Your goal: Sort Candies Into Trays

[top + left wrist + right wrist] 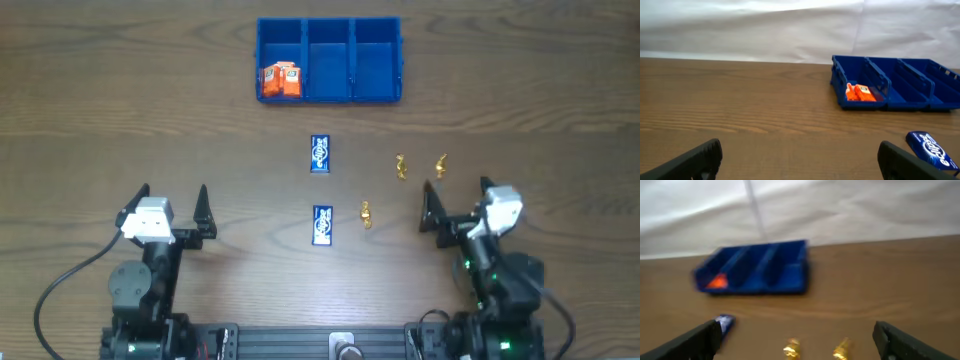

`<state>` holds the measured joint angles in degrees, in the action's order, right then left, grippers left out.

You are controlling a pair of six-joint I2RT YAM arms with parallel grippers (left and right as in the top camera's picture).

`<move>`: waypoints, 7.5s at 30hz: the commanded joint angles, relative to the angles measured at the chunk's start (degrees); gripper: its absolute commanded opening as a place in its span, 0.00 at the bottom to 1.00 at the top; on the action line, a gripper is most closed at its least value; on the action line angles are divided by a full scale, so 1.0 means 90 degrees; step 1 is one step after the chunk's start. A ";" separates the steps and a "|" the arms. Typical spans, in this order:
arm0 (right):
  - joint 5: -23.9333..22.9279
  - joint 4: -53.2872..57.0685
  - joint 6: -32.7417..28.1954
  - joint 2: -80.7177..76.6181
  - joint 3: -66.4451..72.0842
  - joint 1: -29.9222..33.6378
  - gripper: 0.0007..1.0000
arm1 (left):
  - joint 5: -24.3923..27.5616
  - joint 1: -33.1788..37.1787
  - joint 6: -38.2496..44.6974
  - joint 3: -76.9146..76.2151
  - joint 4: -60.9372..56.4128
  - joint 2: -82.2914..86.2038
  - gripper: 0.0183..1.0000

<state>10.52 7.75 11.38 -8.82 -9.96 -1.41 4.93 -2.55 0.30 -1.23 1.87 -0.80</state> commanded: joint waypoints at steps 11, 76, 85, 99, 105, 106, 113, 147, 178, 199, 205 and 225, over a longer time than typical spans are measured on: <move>-0.0221 0.4857 0.1428 -0.7885 -0.6844 -0.3441 1.00 | 0.0073 0.0032 0.0095 0.0107 0.0240 0.0053 1.00; -0.2834 0.4784 0.0772 -1.4008 -1.3529 -0.2817 0.23 | 0.0073 0.0032 0.0095 0.0107 0.0240 0.0053 1.00; -0.2671 0.4711 0.0775 -1.4217 -1.3527 -0.2766 0.67 | 0.0073 0.0032 0.0095 0.0107 0.0240 0.0053 1.00; -0.1957 0.6676 0.2081 -1.3143 -1.2172 -0.3832 0.81 | 0.0073 0.0032 0.0095 0.0107 0.0240 0.0053 1.00; -0.1579 0.5705 0.2433 -1.3143 -1.0156 -0.3883 0.81 | 0.0073 0.0032 0.0095 0.0107 0.0240 0.0053 1.00; -0.1576 0.5661 0.2433 -1.3146 -1.0076 -0.3883 0.81 | 0.0073 0.0032 0.0095 0.0107 0.0240 0.0053 1.00; -0.1576 0.5481 0.2577 -1.3170 -0.9721 -0.3849 0.70 | 0.0073 0.0032 0.0095 0.0107 0.0240 0.0053 1.00; -0.2618 0.5081 0.0855 -1.2922 -1.3546 -0.2844 0.22 | 0.0073 0.0032 0.0095 0.0107 0.0240 0.0053 1.00; -0.1999 0.4614 0.2317 -0.9056 -0.6487 -0.3543 0.82 | 0.0073 0.0032 0.0095 0.0107 0.0240 0.0053 1.00; -0.1297 0.3378 0.2866 -0.9853 -0.4544 -0.3745 0.70 | 0.0073 0.0032 0.0095 0.0107 0.0240 0.0053 1.00; -0.1294 0.3356 0.2883 -0.9882 -0.4544 -0.3742 0.42 | 0.0073 0.0032 0.0095 0.0107 0.0240 0.0053 1.00; -0.2594 0.5999 0.0814 -1.1266 -1.1550 -0.2101 0.21 | 0.0073 0.0032 0.0095 0.0107 0.0240 0.0053 1.00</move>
<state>-10.44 63.29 23.64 -102.30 -108.99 -23.07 4.60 -2.46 0.30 -1.30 2.02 -0.60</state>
